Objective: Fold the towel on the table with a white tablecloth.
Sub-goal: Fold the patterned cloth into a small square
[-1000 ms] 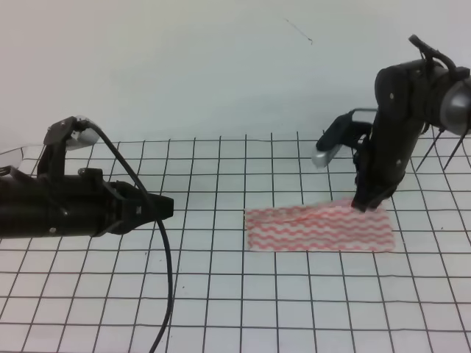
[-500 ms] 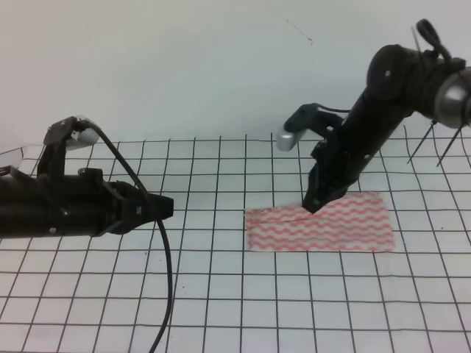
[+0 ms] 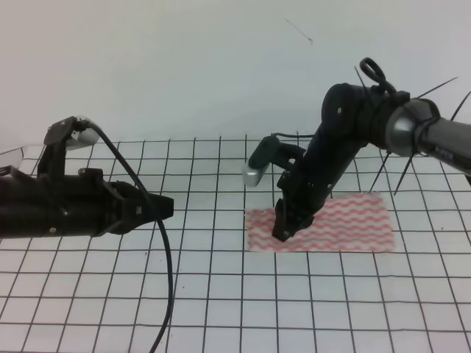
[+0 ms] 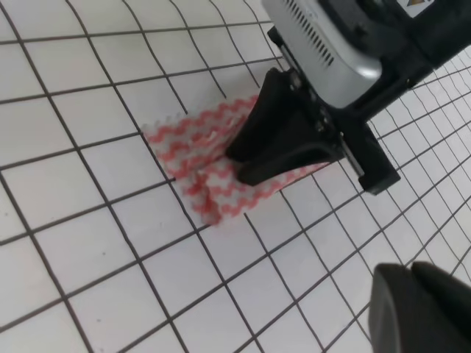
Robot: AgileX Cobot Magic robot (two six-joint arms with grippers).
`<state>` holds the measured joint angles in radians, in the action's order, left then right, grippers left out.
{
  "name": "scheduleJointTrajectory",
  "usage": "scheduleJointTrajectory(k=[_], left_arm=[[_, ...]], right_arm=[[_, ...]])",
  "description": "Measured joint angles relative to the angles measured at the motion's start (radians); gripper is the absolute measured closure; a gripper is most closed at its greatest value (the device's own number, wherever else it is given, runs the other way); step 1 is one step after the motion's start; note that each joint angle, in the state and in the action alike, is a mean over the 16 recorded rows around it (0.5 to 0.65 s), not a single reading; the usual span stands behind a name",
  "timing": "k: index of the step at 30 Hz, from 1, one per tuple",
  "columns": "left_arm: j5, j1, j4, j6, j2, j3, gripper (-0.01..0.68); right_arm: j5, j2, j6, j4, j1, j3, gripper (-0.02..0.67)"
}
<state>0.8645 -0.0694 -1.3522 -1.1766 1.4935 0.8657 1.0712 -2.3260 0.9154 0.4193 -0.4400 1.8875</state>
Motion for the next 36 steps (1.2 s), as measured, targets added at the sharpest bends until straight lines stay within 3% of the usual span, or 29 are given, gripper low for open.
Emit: scheduleJointTrajectory(k=[16, 27, 36], left_arm=[[0.002, 0.000, 0.000, 0.002, -0.001, 0.000, 0.675], [0.004, 0.000, 0.000, 0.001, -0.002, 0.000, 0.674], [0.005, 0.000, 0.000, 0.000, -0.002, 0.000, 0.674]], right_arm=[[0.054, 0.011, 0.162, 0.115, -0.007, 0.013, 0.483], [-0.079, 0.021, 0.141, 0.015, -0.007, 0.038, 0.473], [-0.088, -0.002, 0.133, -0.055, -0.022, 0.054, 0.463]])
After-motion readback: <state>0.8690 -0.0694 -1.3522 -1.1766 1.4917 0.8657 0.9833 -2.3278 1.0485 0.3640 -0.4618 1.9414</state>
